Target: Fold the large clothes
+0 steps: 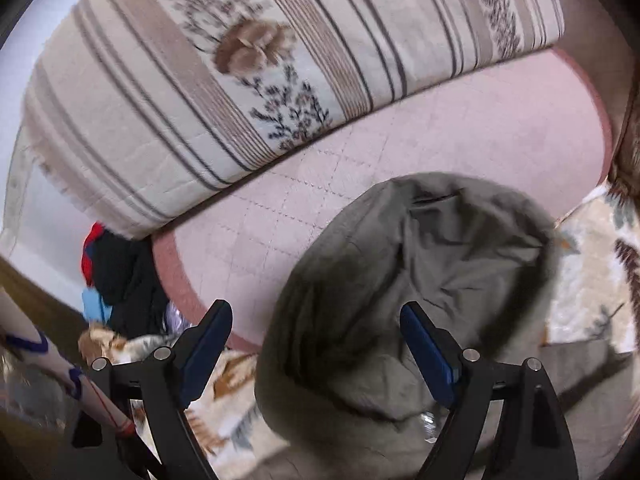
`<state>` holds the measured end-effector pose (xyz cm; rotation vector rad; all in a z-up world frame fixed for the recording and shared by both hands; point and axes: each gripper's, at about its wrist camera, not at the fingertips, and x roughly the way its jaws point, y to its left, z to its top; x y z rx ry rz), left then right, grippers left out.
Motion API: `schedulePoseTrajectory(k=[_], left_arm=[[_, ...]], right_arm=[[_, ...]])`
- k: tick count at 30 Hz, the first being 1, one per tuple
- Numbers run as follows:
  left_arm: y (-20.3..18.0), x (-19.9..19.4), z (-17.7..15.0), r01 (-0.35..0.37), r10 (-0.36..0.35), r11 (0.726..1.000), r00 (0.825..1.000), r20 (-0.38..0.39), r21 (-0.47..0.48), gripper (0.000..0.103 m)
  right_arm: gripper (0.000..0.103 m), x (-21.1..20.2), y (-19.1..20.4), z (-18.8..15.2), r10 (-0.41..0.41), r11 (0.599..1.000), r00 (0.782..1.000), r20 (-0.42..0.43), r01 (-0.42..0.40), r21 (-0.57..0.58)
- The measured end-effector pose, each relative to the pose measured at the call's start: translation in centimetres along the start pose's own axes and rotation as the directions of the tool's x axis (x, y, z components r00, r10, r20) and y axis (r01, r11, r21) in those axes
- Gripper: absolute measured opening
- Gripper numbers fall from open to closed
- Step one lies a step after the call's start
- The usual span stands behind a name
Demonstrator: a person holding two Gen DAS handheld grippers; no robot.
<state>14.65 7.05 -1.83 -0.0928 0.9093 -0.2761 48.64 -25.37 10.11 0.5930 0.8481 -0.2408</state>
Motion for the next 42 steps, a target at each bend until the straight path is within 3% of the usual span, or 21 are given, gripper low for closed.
schedulePoseTrajectory(k=[2,4,5,8,14,20,23,27,34,38,42], left_arm=[[0.0,-0.1,0.0,0.005,-0.005,1.0,1.0,0.001,-0.002,0.086],[0.0,-0.2,0.0,0.011,-0.011,1.0,1.0,-0.001,-0.006,0.086],[0.0,-0.3,0.1,0.016,-0.016,1.0,1.0,0.0,-0.007,0.086],[-0.2,-1.1,0.1,0.047,-0.047,0.999,0.999,0.01,-0.012,0.086],[-1.0,-3.9,0.2,0.08,-0.081,0.997,0.994,0.077,0.014,0.086],[-0.2,-4.8,0.1,0.061,-0.059,0.998,0.993,0.105,-0.017,0.086],[0.7,-4.6,0.1,0.05,-0.045,0.997,0.995,0.092,-0.052,0.086],[1.6,-4.4,0.0,0.048,-0.041,0.994,0.996,0.079,-0.095,0.086],[2.6,-4.3,-0.1,0.036,-0.028,0.992,0.997,0.07,-0.121,0.086],[2.5,-4.0,-0.2,0.025,-0.018,0.993,0.998,0.061,-0.118,0.086],[2.5,-4.0,-0.2,0.022,-0.015,0.993,0.998,0.058,-0.118,0.086]], right_arm=[[0.072,1.4,0.1,-0.1,-0.05,0.998,0.999,-0.01,0.049,-0.033],[0.014,2.1,-0.3,-0.6,-0.035,0.998,0.998,-0.055,0.032,-0.056],[0.012,1.8,-0.5,-0.9,-0.027,0.998,0.997,-0.066,0.023,-0.06],[0.009,-1.5,-0.4,-2.3,-0.055,0.986,0.998,-0.026,0.05,-0.158],[0.007,-11.7,-1.5,-7.9,-0.023,0.956,1.0,0.0,0.022,-0.291],[0.006,-21.6,-4.2,-17.9,0.049,0.93,0.998,-0.035,-0.058,-0.363],[0.006,-23.8,-6.3,-23.8,0.06,0.924,0.996,-0.066,-0.08,-0.373],[0.006,-21.0,-8.6,-28.8,0.036,0.937,0.988,-0.15,-0.085,-0.338],[0.006,-11.1,-10.7,-30.3,-0.124,0.959,0.965,-0.232,0.057,-0.278],[0.007,-9.3,-9.8,-30.9,-0.191,0.932,0.957,-0.218,0.107,-0.346],[0.014,-10.9,-10.0,-30.9,-0.156,0.94,0.971,-0.182,0.09,-0.33]])
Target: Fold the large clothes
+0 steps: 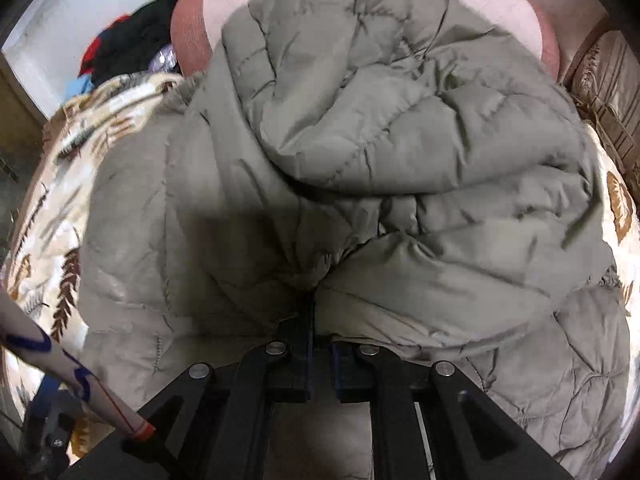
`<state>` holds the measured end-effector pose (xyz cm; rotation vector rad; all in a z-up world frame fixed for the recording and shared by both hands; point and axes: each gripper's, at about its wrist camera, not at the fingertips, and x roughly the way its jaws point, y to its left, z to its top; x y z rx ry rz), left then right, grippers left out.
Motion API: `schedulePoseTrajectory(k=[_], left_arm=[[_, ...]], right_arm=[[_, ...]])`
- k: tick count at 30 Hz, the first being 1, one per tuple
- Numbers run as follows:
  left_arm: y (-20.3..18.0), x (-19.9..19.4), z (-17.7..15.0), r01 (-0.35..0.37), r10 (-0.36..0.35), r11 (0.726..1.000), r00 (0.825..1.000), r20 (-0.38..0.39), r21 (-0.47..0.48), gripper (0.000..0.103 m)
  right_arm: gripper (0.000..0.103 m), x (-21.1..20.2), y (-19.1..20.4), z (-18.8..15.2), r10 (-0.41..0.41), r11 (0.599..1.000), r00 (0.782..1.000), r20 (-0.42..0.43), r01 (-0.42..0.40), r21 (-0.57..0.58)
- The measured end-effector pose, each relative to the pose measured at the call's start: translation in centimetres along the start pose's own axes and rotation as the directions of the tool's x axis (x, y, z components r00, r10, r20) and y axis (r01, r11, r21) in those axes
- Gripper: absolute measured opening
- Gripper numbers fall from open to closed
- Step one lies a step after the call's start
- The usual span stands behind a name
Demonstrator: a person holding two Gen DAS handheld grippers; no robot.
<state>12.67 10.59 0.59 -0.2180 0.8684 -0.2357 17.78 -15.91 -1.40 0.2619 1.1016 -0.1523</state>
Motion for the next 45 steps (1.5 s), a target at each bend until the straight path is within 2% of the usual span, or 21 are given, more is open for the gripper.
schedulePoseTrajectory(k=[2,3,4,8,10,13,16,19,21,22,23,25,27,30,31,33,35,37,41,42,45], left_arm=[[0.0,0.0,0.0,-0.003,0.003,1.0,1.0,-0.002,-0.002,0.086],[0.1,0.0,0.0,-0.005,0.005,1.0,1.0,-0.003,-0.004,0.086],[0.1,0.0,0.1,-0.007,0.007,1.0,1.0,-0.004,-0.005,0.086],[0.2,0.0,0.2,-0.004,0.004,1.0,1.0,-0.013,-0.01,0.086],[0.2,0.0,0.2,-0.003,0.003,1.0,1.0,-0.014,-0.01,0.086],[0.1,0.1,0.1,-0.01,0.01,1.0,1.0,-0.015,-0.003,0.086],[-0.2,0.2,0.1,-0.021,0.021,1.0,1.0,-0.017,0.013,0.086],[-0.5,0.6,0.0,-0.024,0.024,0.999,0.999,-0.025,0.024,0.086],[-0.7,0.8,0.0,-0.025,0.026,0.999,0.999,-0.029,0.033,0.086],[-0.8,1.0,0.0,-0.025,0.026,0.999,0.999,-0.032,0.041,0.086],[-0.9,1.0,0.0,-0.024,0.026,0.999,0.999,-0.033,0.045,0.086],[-0.9,1.2,0.0,-0.022,0.024,0.999,0.999,-0.04,0.046,0.086],[-0.7,1.2,0.0,-0.019,0.02,0.999,0.999,-0.044,0.038,0.086],[-0.4,1.2,0.2,-0.008,0.009,1.0,0.999,-0.048,0.021,0.086],[-0.4,1.2,0.2,-0.009,0.01,1.0,0.999,-0.049,0.022,0.086],[-0.4,1.4,0.1,-0.017,0.019,0.999,0.998,-0.055,0.029,0.086],[-0.4,1.6,0.1,-0.033,0.035,0.998,0.998,-0.053,0.045,0.086],[-0.5,1.7,0.1,-0.06,0.063,0.996,0.997,-0.043,0.066,0.086],[-0.3,1.6,0.2,-0.063,0.065,0.996,0.997,-0.039,0.067,0.086],[-0.2,1.5,0.2,-0.062,0.065,0.996,0.997,-0.036,0.071,0.086],[-0.3,0.9,0.0,-0.072,0.074,0.993,0.997,-0.016,0.089,0.086]], right_arm=[[0.032,-1.7,-0.6,-0.7,0.04,0.999,0.999,0.015,-0.04,-0.002],[0.05,-2.5,-0.9,-1.0,0.053,0.999,0.998,0.019,-0.053,-0.005],[0.057,-3.4,-1.4,-1.4,0.058,0.998,0.998,0.029,-0.057,-0.013],[0.057,-6.9,-2.6,-2.5,0.063,0.995,0.996,0.055,-0.059,-0.075],[0.057,-9.1,-3.1,-1.7,0.05,0.995,0.992,0.12,-0.038,-0.096],[0.057,-10.7,-3.1,1.6,-0.028,0.995,0.969,0.246,0.05,-0.082],[0.057,-8.6,-2.4,5.5,-0.073,0.996,0.958,0.276,0.084,-0.028],[0.057,-3.8,-1.0,7.7,-0.083,0.996,0.977,0.199,0.088,-0.015],[0.057,0.4,-0.5,7.7,-0.009,1.0,0.998,0.067,0.009,-0.006],[0.057,2.7,0.0,7.2,0.046,0.999,0.999,-0.009,-0.046,-0.008],[0.057,3.5,0.4,6.8,0.046,0.999,0.999,-0.02,-0.047,-0.022],[0.056,3.6,1.6,6.4,-0.009,0.995,1.0,0.014,0.011,-0.096],[0.054,1.7,2.0,6.5,-0.011,0.994,0.998,0.057,0.017,-0.112],[0.054,-1.9,2.6,5.8,0.013,0.993,0.979,0.206,0.011,-0.116],[0.054,-2.0,3.1,5.5,0.023,0.992,0.977,0.21,0.003,-0.124],[0.053,0.3,4.6,5.3,0.037,0.988,0.992,0.12,-0.018,-0.153],[0.054,3.2,5.6,5.0,0.006,0.984,0.999,0.043,0.002,-0.178],[0.054,3.4,5.5,5.2,0.005,0.984,0.998,0.055,0.005,-0.179],[0.055,-1.3,2.5,4.5,0.108,0.989,0.992,0.061,-0.101,-0.106],[0.057,-2.8,1.4,3.9,0.111,0.989,0.991,0.073,-0.102,-0.11],[0.076,-7.2,-4.0,0.2,0.113,0.99,0.99,0.085,-0.105,-0.092]])
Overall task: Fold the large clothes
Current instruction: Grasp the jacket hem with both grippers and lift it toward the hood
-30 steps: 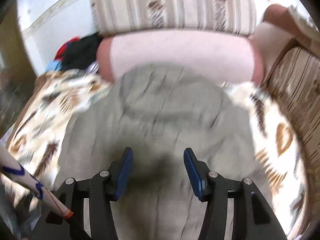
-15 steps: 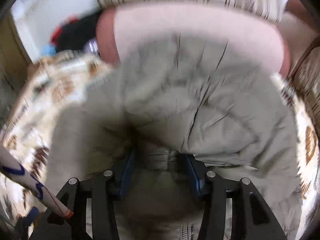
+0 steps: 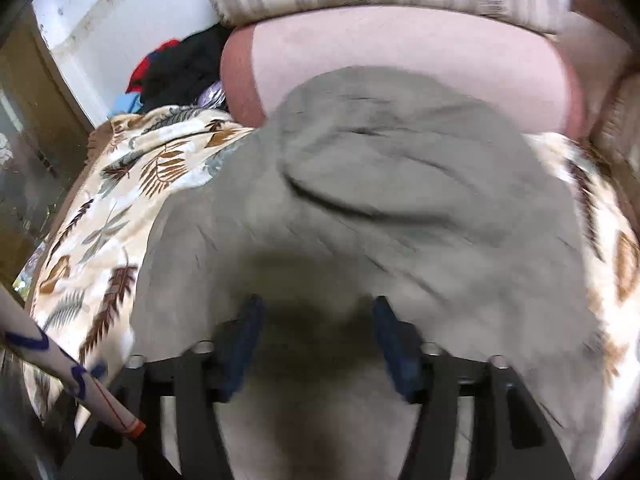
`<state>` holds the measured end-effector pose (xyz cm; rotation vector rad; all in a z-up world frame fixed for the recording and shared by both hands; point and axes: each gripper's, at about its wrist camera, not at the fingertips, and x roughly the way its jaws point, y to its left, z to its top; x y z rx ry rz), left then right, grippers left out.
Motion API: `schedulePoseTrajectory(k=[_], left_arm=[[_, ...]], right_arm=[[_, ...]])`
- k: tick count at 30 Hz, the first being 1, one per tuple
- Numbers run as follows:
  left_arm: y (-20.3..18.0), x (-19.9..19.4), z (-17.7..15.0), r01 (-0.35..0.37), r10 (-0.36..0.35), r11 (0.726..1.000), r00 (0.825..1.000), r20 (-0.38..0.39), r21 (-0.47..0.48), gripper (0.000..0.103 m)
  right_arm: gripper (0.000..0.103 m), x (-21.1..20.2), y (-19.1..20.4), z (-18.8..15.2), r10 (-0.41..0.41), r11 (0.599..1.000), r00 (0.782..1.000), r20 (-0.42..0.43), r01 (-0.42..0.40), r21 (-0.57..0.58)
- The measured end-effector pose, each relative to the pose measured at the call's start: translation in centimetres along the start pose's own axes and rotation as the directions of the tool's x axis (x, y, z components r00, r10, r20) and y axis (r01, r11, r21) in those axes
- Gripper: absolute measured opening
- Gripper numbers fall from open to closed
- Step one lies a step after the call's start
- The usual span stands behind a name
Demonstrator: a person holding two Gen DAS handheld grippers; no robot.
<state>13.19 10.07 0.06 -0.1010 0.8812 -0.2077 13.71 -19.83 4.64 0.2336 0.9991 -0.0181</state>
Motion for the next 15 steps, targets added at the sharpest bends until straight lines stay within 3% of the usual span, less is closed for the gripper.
schedulePoseTrajectory(k=[2,8,12,15], left_arm=[[0.1,-0.7,-0.2,0.0,0.0,1.0,1.0,-0.001,0.0,0.086],[1.4,-4.3,-2.4,0.046,-0.05,0.995,0.998,-0.032,-0.092,0.086],[2.4,-5.6,-4.6,-0.005,-0.003,0.997,0.996,-0.089,-0.08,0.086],[4.0,-5.5,-6.0,-0.002,-0.016,0.995,0.986,-0.168,-0.101,0.086]], right_arm=[[0.076,-3.6,-4.4,-3.0,-0.013,0.999,1.0,-0.009,0.013,0.035],[0.082,-12.2,-17.9,-12.3,-0.193,0.965,0.981,-0.022,0.194,0.174],[0.085,-14.5,-25.4,-17.2,-0.191,0.927,0.981,-0.023,0.188,0.325],[0.085,-13.2,-28.2,-19.4,-0.118,0.907,0.993,-0.023,0.117,0.403]])
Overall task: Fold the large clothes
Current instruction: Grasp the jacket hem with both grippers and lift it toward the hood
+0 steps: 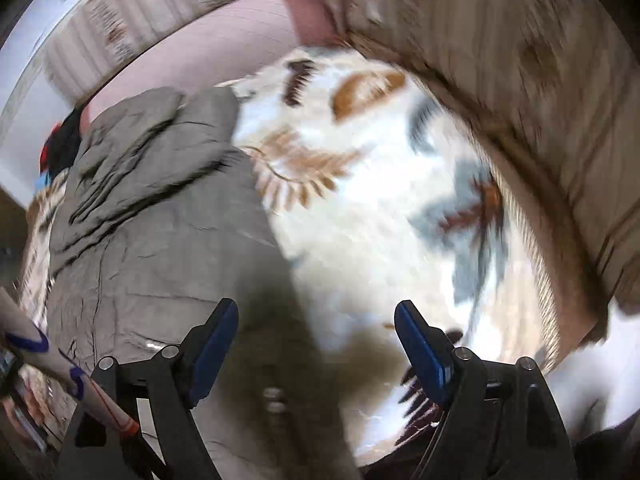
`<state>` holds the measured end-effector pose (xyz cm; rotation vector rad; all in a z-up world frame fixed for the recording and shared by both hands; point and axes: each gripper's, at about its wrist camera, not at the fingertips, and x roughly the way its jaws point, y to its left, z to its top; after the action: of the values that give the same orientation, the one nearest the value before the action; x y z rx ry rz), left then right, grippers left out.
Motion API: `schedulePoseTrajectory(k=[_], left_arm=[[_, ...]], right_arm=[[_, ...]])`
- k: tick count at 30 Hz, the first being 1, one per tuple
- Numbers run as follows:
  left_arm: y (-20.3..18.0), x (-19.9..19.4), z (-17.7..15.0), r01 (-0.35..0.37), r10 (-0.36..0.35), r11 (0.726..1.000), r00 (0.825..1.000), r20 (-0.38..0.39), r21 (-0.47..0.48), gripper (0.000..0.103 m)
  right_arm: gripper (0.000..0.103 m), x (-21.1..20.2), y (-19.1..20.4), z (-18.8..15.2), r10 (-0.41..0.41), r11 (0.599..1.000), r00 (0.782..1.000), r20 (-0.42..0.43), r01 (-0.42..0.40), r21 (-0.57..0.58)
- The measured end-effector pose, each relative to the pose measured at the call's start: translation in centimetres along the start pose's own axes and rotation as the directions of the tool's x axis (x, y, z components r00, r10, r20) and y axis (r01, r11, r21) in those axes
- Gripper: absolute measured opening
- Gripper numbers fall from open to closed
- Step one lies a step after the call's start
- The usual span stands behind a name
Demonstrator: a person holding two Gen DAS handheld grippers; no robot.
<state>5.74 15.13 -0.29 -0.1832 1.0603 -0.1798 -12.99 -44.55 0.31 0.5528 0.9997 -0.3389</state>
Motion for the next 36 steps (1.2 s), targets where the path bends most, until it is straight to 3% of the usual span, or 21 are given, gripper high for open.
schedulePoseTrajectory(k=[5,8,10,12,14,16,18,20,21,22,26,29,30,32,36], left_arm=[[3.0,2.2,-0.5,0.113,-0.126,0.988,0.984,-0.125,-0.108,0.086],[3.2,2.4,-0.1,0.176,-0.192,0.976,0.973,-0.125,-0.126,0.088],[2.9,3.0,0.0,0.244,-0.265,0.959,0.952,-0.151,-0.142,0.088],[2.4,3.1,-0.2,0.265,-0.286,0.954,0.945,-0.158,-0.143,0.088],[1.6,3.1,-1.2,0.341,-0.364,0.929,0.914,-0.179,-0.146,0.088],[1.2,2.5,-2.5,0.346,-0.363,0.93,0.916,-0.172,-0.12,0.088],[1.2,1.6,-4.1,0.377,-0.392,0.919,0.906,-0.158,-0.12,0.088],[1.4,0.8,-5.5,0.436,-0.454,0.889,0.88,-0.144,-0.137,0.088],[1.7,0.4,-6.6,0.478,-0.499,0.864,0.855,-0.143,-0.159,0.088],[1.7,0.3,-7.2,0.5,-0.522,0.85,0.841,-0.141,-0.169,0.088],[1.3,-0.8,-9.1,0.566,-0.587,0.807,0.799,-0.127,-0.168,0.088],[0.8,-0.9,-9.7,0.596,-0.614,0.788,0.777,-0.135,-0.156,0.088],[0.6,-0.8,-10.2,0.6,-0.618,0.785,0.772,-0.145,-0.152,0.088],[-0.2,-0.1,-10.8,0.583,-0.601,0.799,0.78,-0.177,-0.145,0.088],[-1.8,-0.2,-11.1,0.536,-0.545,0.838,0.821,-0.169,-0.098,0.088]], right_arm=[[0.085,3.2,1.1,-0.3,0.14,0.99,0.989,-0.046,-0.141,-0.023],[0.085,5.0,2.1,-0.2,0.215,0.976,0.972,-0.092,-0.218,-0.028],[0.087,5.9,2.9,-0.3,0.231,0.971,0.967,-0.11,-0.236,-0.033],[0.089,6.3,3.5,-0.3,0.235,0.97,0.966,-0.109,-0.24,-0.044],[0.089,6.5,3.9,-0.6,0.252,0.965,0.961,-0.117,-0.259,-0.051],[0.089,6.5,3.8,-1.0,0.279,0.956,0.951,-0.13,-0.288,-0.052],[0.089,6.5,3.6,-1.3,0.303,0.949,0.942,-0.141,-0.312,-0.044],[0.088,6.3,3.0,-1.8,0.344,0.937,0.926,-0.156,-0.35,-0.007],[0.087,6.1,2.5,-2.0,0.368,0.928,0.915,-0.166,-0.371,0.013],[0.084,5.9,2.1,-2.3,0.399,0.916,0.9,-0.177,-0.399,0.037],[0.079,5.4,0.7,-3.4,0.504,0.864,0.843,-0.19,-0.49,0.116],[0.076,5.2,0.0,-4.6,0.544,0.839,0.815,-0.202,-0.525,0.142],[0.075,5.1,-0.1,-5.1,0.551,0.834,0.808,-0.21,-0.533,0.142],[0.075,5.2,-0.1,-6.1,0.569,0.823,0.79,-0.23,-0.55,0.146],[0.075,5.1,0.1,-7.7,0.623,0.782,0.746,-0.236,-0.602,0.161]])
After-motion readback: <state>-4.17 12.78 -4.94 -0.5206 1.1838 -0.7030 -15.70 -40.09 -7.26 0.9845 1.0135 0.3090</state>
